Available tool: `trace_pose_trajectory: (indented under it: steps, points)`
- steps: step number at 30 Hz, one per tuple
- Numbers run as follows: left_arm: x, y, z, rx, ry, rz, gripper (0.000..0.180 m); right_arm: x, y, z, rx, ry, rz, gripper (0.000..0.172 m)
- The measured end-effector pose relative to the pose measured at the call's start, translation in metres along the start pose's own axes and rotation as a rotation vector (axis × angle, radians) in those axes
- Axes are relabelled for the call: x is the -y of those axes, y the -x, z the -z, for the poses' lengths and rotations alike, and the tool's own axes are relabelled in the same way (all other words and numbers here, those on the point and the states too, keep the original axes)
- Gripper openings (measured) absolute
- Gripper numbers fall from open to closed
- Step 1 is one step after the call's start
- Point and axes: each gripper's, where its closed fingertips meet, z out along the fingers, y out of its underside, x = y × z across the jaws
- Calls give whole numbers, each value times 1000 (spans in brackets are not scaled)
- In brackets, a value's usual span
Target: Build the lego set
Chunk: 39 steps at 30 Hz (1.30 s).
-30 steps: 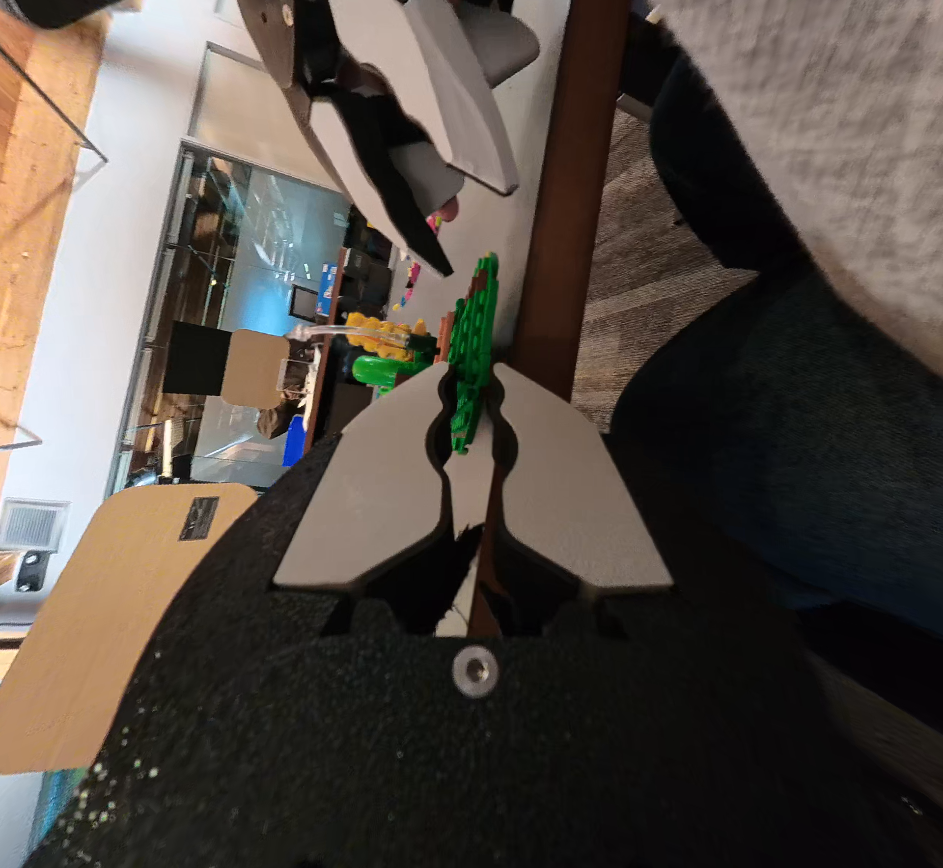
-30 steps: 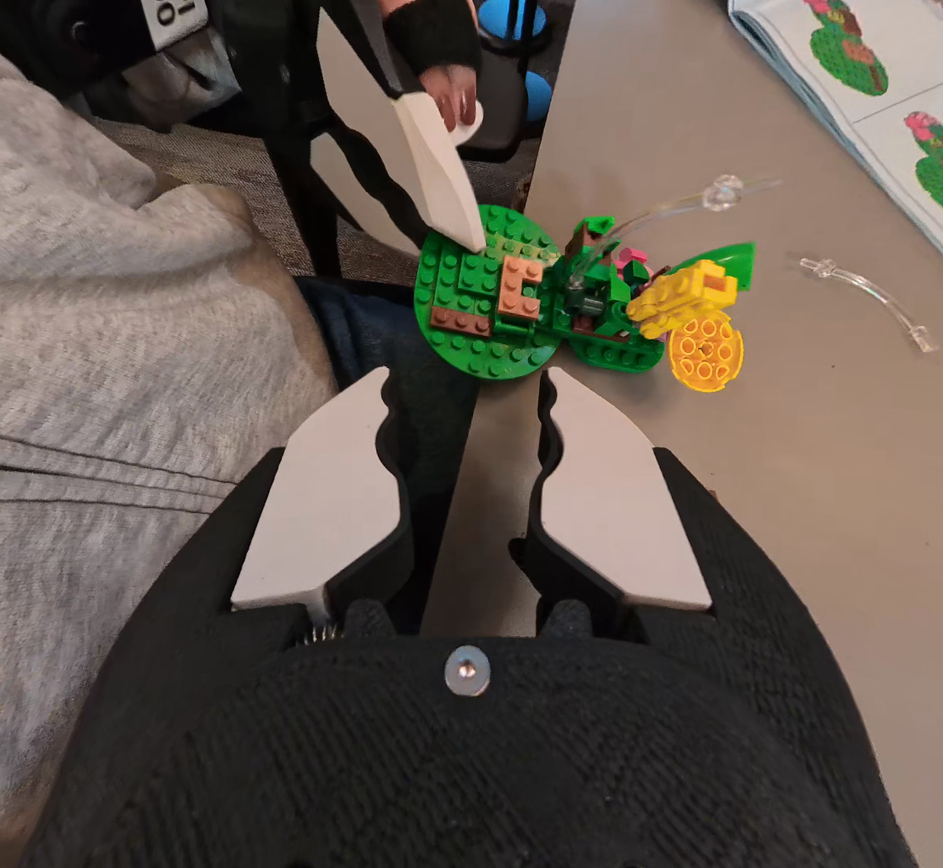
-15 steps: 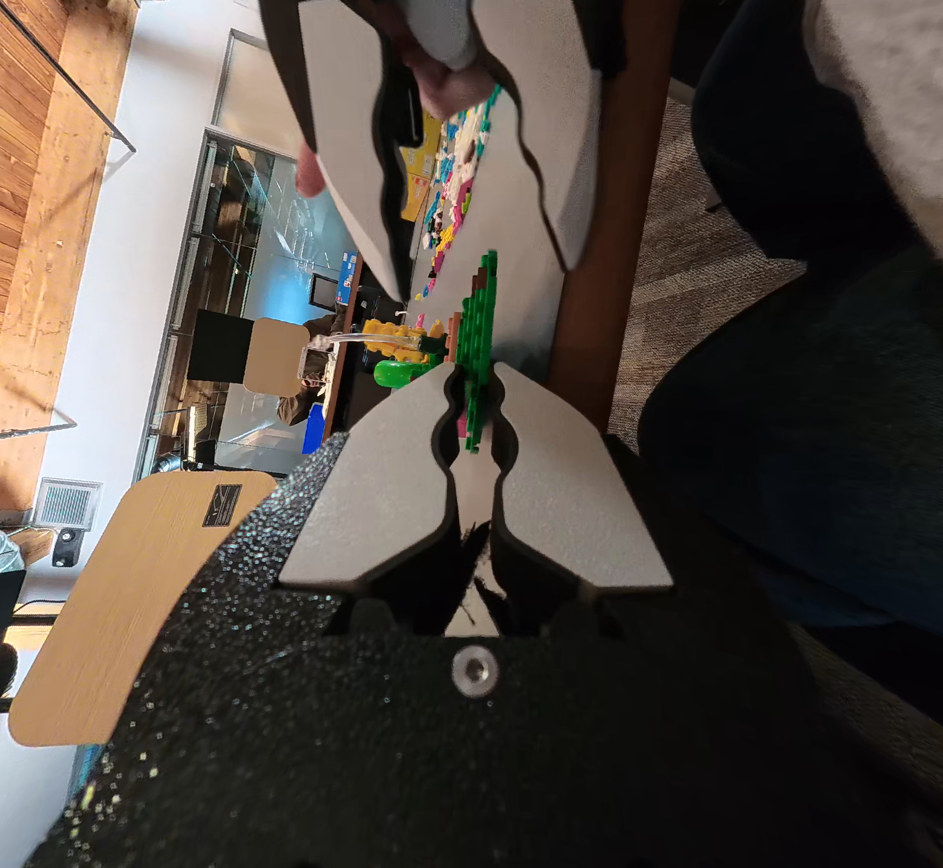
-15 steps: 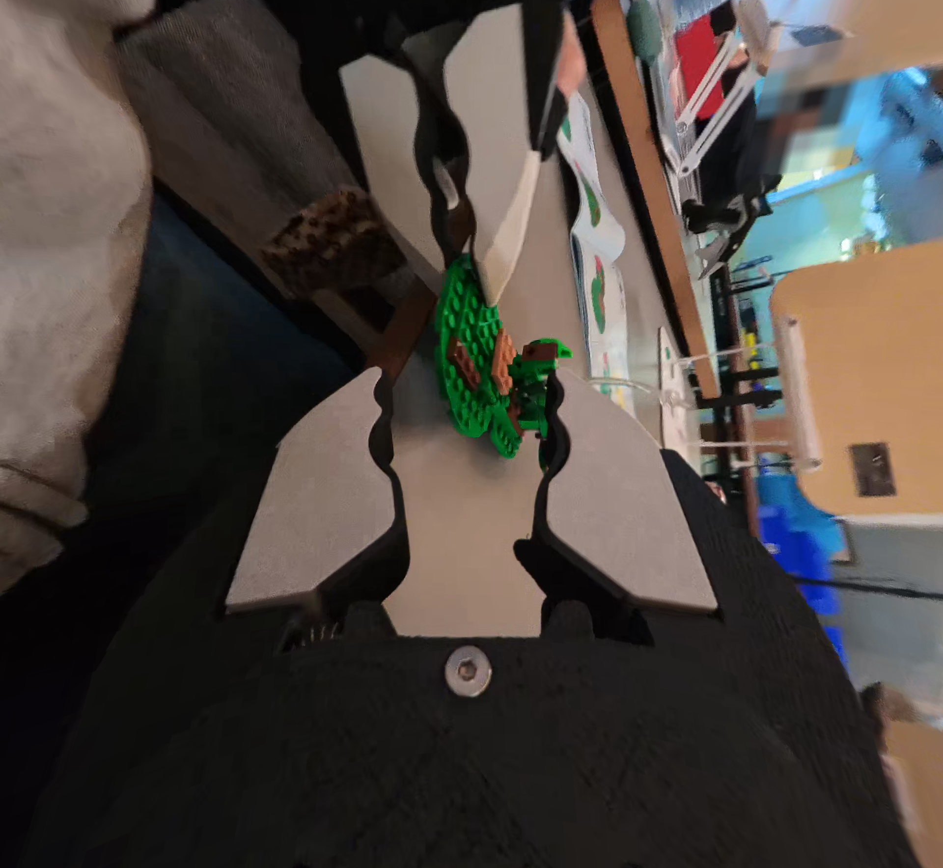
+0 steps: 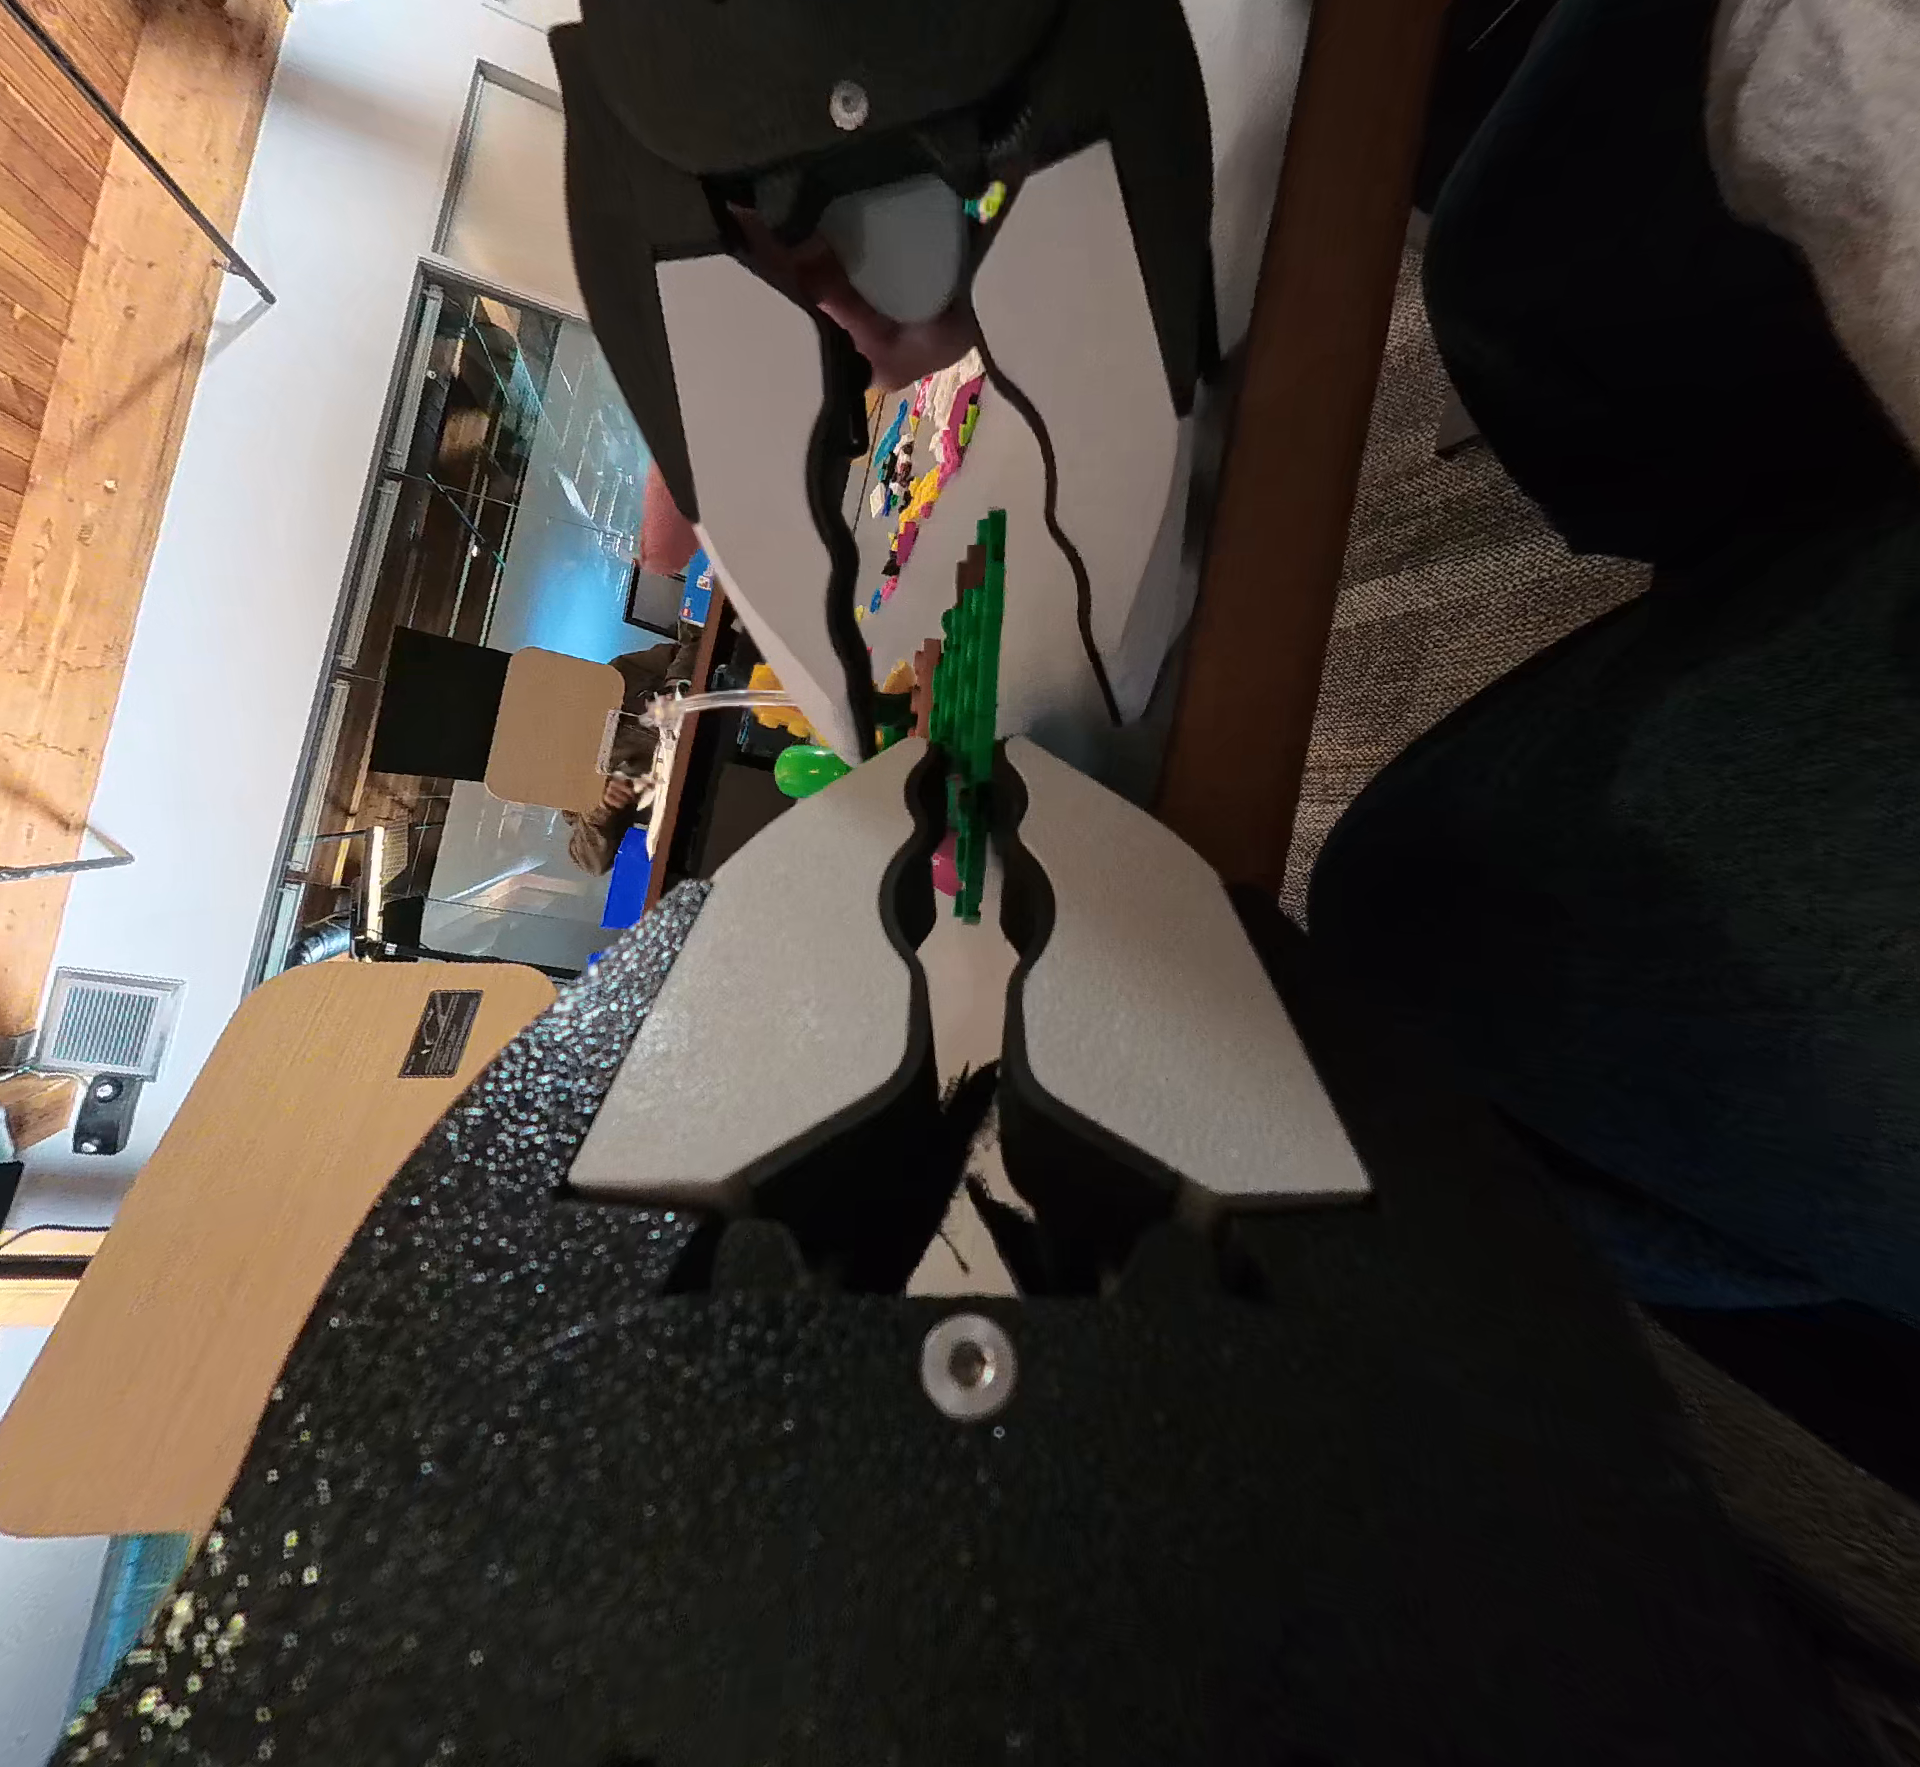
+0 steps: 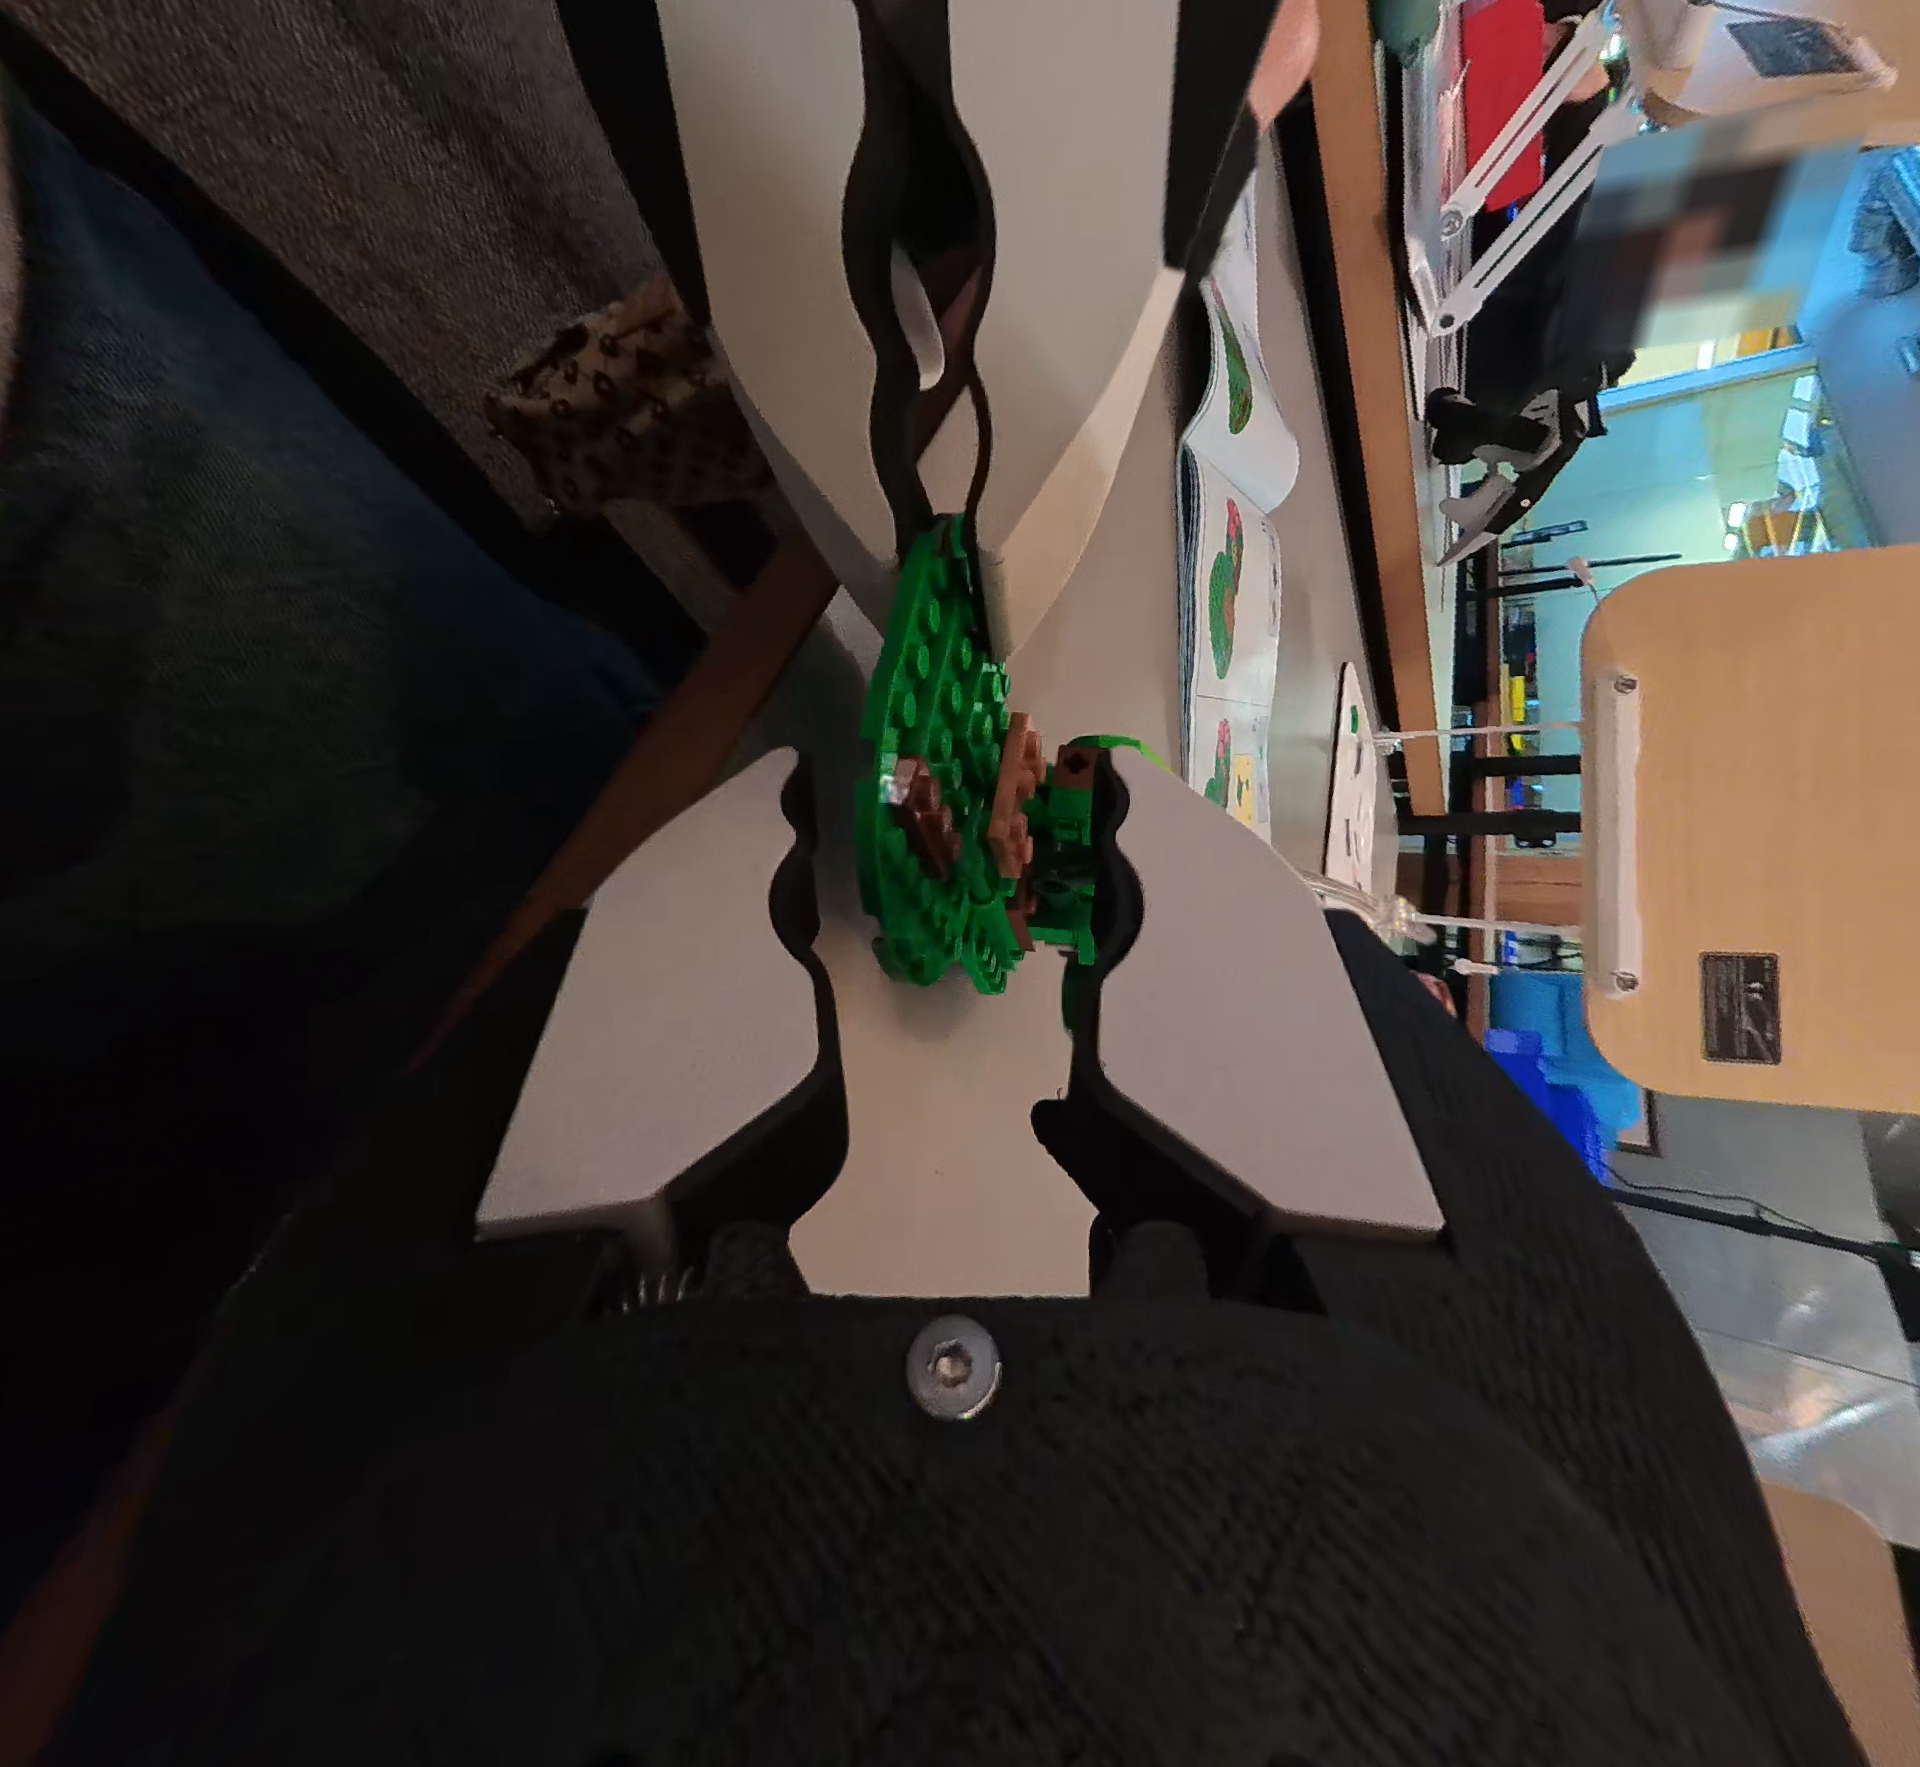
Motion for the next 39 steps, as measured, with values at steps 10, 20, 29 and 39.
trace_pose_trajectory:
  steps: [10, 20, 29, 39]
  points:
    - [20, 23, -1, 26, -69, 5, 8, 0, -29, 13, -191, 20, 139, 16]
    - [34, 45, -3, 22, -99, -43, 8, 2, -50, 32, -286, 40, 207, 15]
    - [40, 47, -5, 26, -101, -25, 8, 3, -50, 38, -292, -5, 130, 14]
    - [29, 45, -13, -19, -87, 58, 8, -9, -42, 48, -242, -56, -56, 32]
